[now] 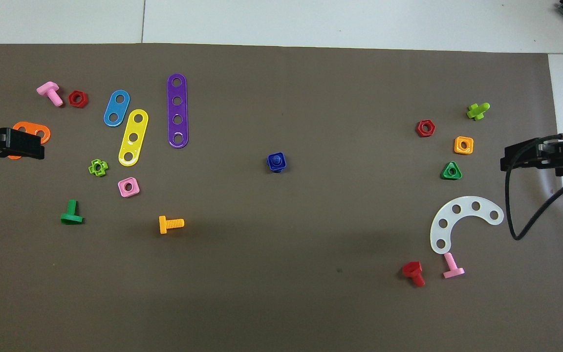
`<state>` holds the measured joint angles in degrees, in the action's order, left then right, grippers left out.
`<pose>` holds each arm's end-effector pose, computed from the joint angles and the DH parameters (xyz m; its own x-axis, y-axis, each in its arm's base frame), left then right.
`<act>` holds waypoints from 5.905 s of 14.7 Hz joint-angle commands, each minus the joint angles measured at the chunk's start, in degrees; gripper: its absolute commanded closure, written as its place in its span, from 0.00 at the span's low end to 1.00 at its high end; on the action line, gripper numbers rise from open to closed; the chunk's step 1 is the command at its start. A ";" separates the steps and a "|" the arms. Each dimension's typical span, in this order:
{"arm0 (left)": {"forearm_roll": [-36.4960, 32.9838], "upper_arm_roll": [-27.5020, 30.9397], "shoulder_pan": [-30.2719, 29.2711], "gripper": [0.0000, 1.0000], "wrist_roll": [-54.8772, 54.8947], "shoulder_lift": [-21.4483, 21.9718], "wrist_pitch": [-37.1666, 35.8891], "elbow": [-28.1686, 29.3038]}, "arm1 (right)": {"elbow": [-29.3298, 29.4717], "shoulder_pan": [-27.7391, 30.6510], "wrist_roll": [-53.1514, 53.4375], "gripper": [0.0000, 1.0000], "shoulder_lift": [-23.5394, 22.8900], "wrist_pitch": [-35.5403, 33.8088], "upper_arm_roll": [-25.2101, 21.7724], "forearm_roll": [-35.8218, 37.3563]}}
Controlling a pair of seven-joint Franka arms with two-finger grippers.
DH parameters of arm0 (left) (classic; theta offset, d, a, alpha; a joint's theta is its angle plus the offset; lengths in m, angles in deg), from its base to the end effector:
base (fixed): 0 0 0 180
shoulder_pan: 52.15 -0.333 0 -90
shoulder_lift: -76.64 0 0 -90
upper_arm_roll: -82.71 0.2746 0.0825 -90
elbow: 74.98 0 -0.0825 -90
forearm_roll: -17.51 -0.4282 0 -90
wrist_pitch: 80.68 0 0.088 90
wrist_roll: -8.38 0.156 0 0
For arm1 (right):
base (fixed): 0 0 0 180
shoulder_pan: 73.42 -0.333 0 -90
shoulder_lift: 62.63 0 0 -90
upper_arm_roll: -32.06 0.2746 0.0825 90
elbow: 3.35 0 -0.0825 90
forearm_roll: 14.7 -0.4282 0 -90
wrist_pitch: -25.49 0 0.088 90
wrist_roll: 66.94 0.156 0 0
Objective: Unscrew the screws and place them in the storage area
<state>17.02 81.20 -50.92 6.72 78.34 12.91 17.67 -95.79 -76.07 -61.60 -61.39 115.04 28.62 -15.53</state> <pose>0.5983 -0.0275 0.5335 0.9987 -0.0194 0.0463 -0.0190 -0.9998 -0.0080 0.5898 -0.0061 0.5244 0.9938 -0.1066 -0.0302 -0.1070 -0.9942 -0.0130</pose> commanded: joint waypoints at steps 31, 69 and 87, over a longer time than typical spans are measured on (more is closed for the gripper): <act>1.37 0.63 32.43 0.01 -40.97 -30.41 20.23 -12.20 | -1.96 -0.08 -0.51 0.00 1.65 0.89 -0.34 -0.84; -1.36 -0.68 34.19 0.48 -39.74 -38.70 27.62 -9.93 | -1.96 -0.17 -0.51 0.00 1.65 0.89 -0.34 -0.75; 2.33 -0.42 32.88 0.59 -39.66 -37.74 16.03 -17.40 | -1.96 -0.17 -0.51 0.00 1.65 0.89 -0.34 -0.84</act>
<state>17.60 80.55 -16.79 -33.25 39.32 32.55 1.84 -95.86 -76.07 -61.60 -61.31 115.04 28.62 -15.53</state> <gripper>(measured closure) 0.524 0.000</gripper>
